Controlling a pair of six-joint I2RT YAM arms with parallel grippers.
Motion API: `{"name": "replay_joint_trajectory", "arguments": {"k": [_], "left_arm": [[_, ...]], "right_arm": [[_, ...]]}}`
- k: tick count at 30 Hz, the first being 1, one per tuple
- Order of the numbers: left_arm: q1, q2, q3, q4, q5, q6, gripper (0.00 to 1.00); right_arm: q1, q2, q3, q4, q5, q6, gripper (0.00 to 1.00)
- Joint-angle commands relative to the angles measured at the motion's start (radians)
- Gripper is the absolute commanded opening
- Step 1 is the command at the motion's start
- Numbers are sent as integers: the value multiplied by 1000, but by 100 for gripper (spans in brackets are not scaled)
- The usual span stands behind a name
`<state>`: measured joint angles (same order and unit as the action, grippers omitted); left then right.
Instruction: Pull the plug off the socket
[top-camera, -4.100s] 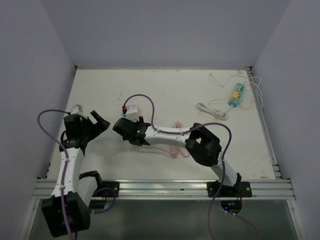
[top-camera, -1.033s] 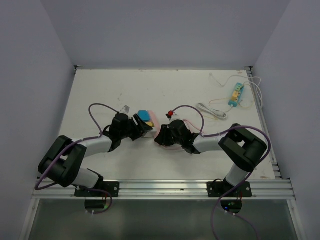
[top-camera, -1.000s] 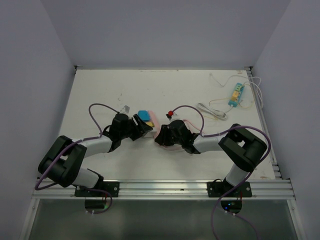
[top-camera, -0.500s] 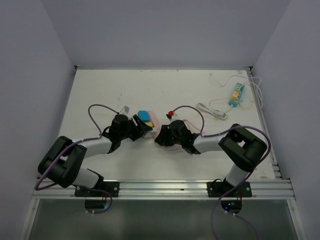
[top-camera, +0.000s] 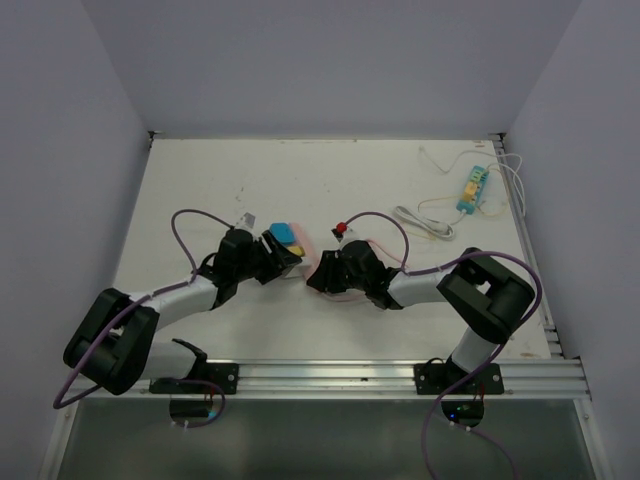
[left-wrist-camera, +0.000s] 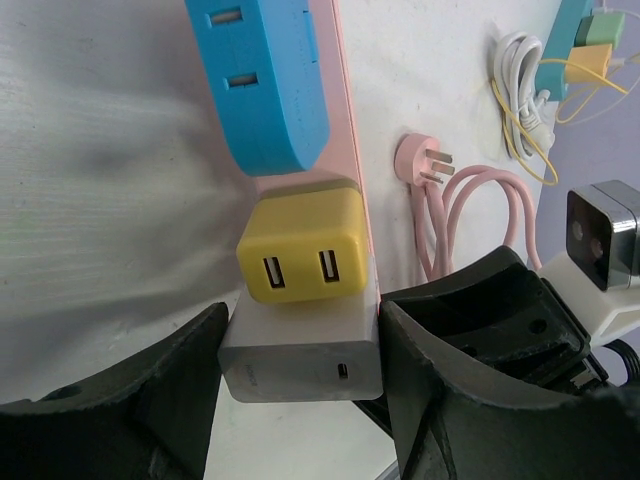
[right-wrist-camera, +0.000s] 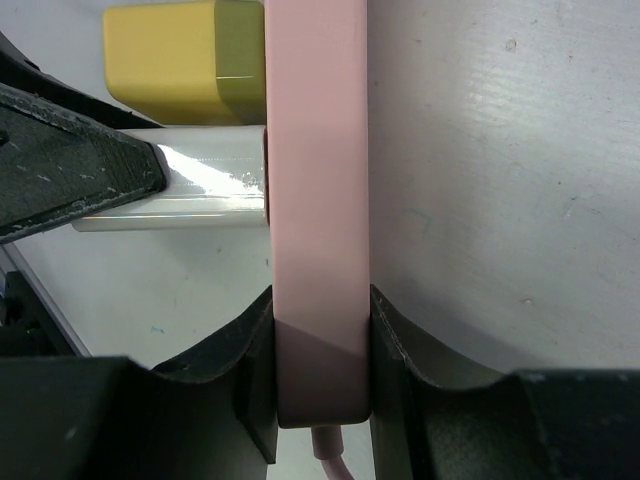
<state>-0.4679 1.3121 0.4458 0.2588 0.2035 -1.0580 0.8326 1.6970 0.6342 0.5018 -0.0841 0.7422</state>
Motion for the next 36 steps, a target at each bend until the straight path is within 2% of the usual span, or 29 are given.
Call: {"name": "replay_joint_trajectory", "arguments": {"k": [1,9,20,27,32,36], "left_arm": [[-6,-63,56,20,51,-7,0],[0,-93,62,-26,45,-17,0],[110,-106,-2,23,165,-28,0],[120,-111,-25,54,208,-50,0],[156,-131,-24,34,251,-49,0],[161,-160,10,-42,221,-25,0]], "right_arm": [[-50,-7,-7,-71,153,11,0],[-64,9,9,-180,218,37,0],[-87,27,-11,-125,168,26,0],[-98,36,-13,-149,199,40,0],[-110,43,-14,-183,228,54,0],[-110,43,-2,-230,273,51,0]]}}
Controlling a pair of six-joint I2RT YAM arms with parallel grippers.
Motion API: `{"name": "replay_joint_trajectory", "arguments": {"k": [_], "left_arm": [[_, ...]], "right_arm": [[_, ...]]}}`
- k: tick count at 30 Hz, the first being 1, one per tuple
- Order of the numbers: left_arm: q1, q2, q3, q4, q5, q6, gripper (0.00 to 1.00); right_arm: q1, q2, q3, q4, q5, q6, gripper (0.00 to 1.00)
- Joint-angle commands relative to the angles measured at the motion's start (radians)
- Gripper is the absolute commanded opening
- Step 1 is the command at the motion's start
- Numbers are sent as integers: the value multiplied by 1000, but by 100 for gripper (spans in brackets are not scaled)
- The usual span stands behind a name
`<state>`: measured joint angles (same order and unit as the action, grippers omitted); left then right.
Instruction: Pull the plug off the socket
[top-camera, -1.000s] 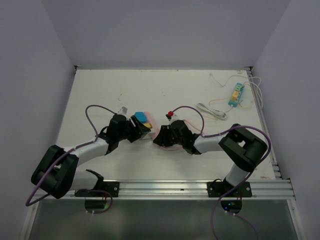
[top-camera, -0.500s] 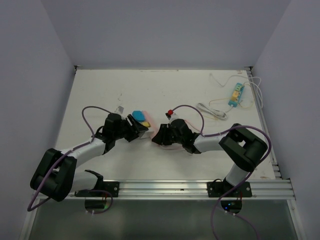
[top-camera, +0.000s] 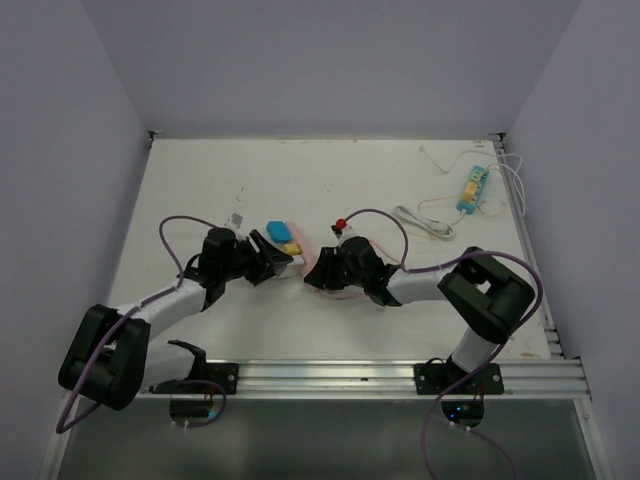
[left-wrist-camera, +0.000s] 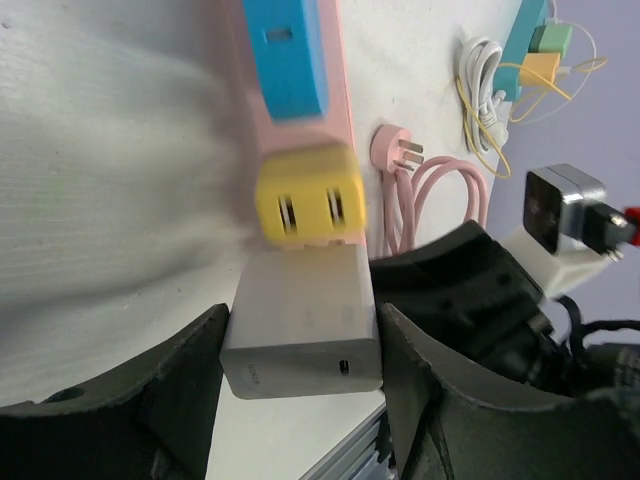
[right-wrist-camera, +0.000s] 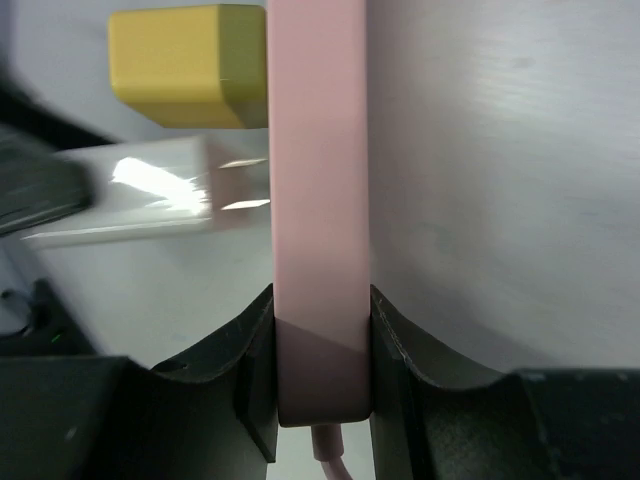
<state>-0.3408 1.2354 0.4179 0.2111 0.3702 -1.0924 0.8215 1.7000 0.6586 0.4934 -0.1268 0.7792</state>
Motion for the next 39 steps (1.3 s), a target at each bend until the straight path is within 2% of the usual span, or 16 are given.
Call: {"name": "replay_joint_trajectory", "arguments": {"k": [1,12,17,18,21,25,30,35,39], "left_arm": [[34,-91,42,-15,50,11,0],[34,-125,91,-105,23,41,0],[63,-149,143,-202,-85,130,0],[71,-148,159,-261,-117,153,0],[92,-122,228,-323,-275,258,0],[95,-45,314,-342,-547,383,0],[98,91,410,-264,-787,505,0],[141,288,544,-242,-873,529,2],[163,403,605,-174,-879,532,7]], "right_arm": [[-99,43,-18,-234,323,15,0],[-102,52,-17,-263,349,26,0],[-113,20,-34,-253,342,26,0],[-114,15,-37,-254,343,26,0],[-114,1,-37,-254,332,12,0],[-113,-8,-37,-245,314,0,0],[-114,-11,-34,-233,280,-15,0],[-113,-16,-28,-227,260,-38,0],[-114,-14,-22,-219,245,-52,0]]}}
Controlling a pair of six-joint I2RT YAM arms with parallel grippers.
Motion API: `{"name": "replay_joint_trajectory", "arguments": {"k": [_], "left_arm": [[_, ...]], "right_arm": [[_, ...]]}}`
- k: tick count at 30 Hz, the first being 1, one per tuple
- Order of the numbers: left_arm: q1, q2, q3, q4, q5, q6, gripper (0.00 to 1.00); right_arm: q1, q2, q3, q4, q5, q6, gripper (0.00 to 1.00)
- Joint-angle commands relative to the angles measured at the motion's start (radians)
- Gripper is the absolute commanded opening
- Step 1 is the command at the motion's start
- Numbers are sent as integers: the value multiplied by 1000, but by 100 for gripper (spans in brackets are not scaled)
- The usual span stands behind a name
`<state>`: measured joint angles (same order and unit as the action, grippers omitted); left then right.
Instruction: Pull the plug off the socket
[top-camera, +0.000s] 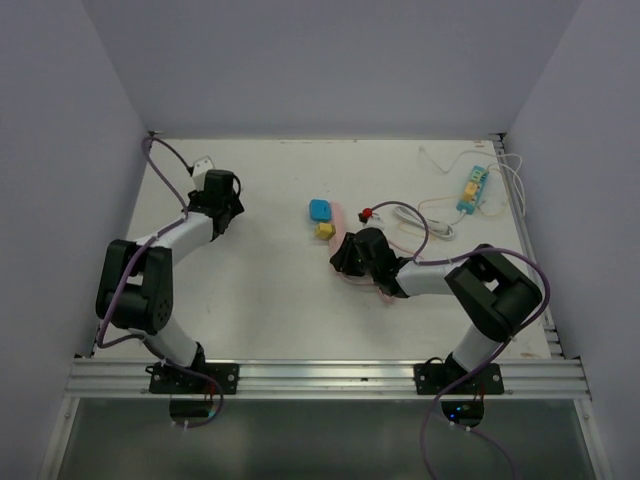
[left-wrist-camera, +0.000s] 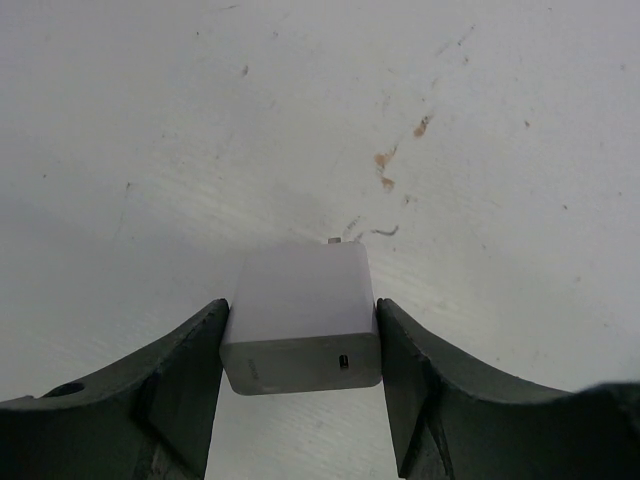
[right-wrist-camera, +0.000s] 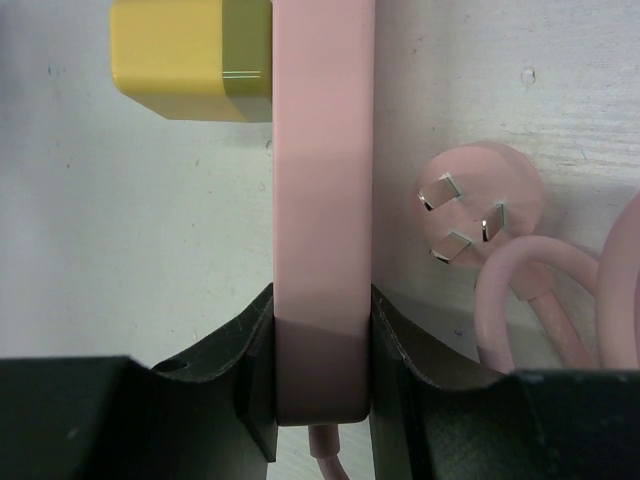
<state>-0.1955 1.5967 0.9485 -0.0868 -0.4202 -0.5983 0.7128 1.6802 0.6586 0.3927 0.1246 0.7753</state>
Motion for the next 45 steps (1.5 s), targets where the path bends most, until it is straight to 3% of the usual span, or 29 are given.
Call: {"name": "replay_joint_trajectory", "arguments": {"k": [1,5,10,11,14,22,28,33,39,45], "left_arm": [[21,83,100,127,-91,48,7],[22,152,128,148,-101,60,15],[22,196,130,125,-138,9,40],[22,195,124,119,-140,-9,52],[22,189,98,121,-131,-31,70],[22,131,72,88,-94,-49,99],[22,-29,56,-10,101,-60,100],[7,-284,-124,120,362,-28,100],[-59,-484,-281,122,480,-93,99],[-174,-529,-396,186,526,-256,100]], "right_arm": [[-6,9,-20,-115,-14,-53,0],[-6,22,-13,-101,-34,-57,0],[-7,35,-7,-100,-36,-64,0],[-6,35,-7,-100,-36,-65,0],[-6,35,-8,-95,-39,-65,0],[-6,20,-19,-81,-55,-74,0],[-4,7,-17,-68,-103,-102,0],[-6,-4,-20,-52,-170,-119,0],[-4,-8,-39,-9,-233,-110,0],[20,7,-45,11,-252,-107,0]]}}
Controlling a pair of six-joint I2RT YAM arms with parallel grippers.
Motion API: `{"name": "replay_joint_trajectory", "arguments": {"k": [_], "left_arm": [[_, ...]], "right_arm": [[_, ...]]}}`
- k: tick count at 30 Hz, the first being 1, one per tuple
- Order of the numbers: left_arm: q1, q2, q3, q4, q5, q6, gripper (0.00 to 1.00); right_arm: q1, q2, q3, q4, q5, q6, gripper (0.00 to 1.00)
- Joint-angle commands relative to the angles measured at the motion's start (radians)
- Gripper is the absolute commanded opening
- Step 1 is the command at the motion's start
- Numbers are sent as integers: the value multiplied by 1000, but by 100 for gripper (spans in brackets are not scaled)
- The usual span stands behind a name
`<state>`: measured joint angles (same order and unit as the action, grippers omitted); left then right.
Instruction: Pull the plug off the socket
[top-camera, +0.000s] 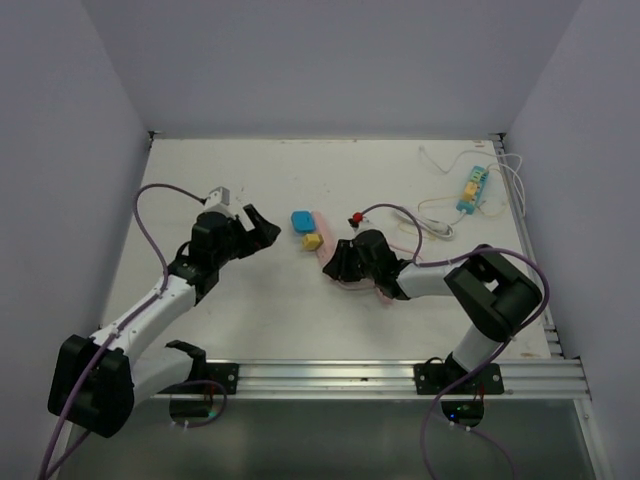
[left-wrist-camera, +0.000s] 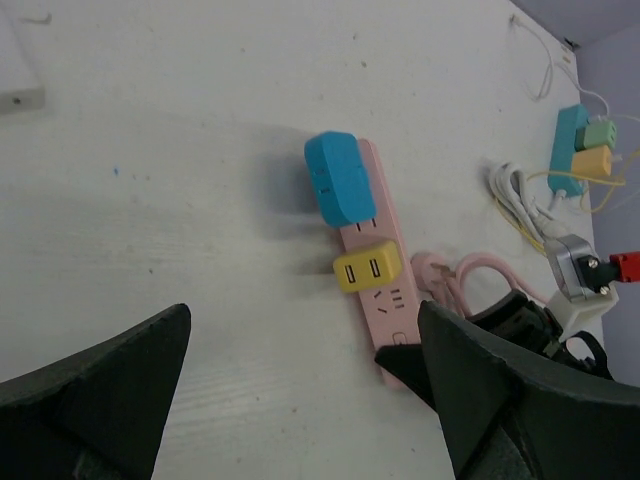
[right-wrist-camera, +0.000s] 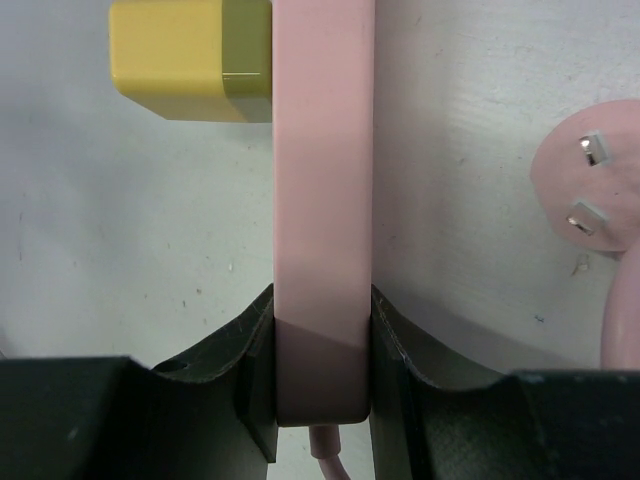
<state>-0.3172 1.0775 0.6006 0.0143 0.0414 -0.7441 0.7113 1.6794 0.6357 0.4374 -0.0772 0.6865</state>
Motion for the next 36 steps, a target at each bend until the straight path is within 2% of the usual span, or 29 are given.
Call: {"name": "replay_joint_trajectory", "arguments": {"k": [1,7,14,27,36], "left_arm": [[-66,-4,-58,123,67,-126,99],[-141,133,-29,183,94,-172,100],[-197,281,5,248,52,-239,99],[-203,371,27,293,-29,-285,94],[-203,432,28,322,-2,-290,82]], "right_arm": [[31,12,-21,-34,-52,-18,0],[54,8,-16,-34,-44,-25,0],[77,22,-2,-39,-41,-33,0],[86,22,1,-39,-42,-39,0],[85,31,5,-35,-45,-38,0]]}}
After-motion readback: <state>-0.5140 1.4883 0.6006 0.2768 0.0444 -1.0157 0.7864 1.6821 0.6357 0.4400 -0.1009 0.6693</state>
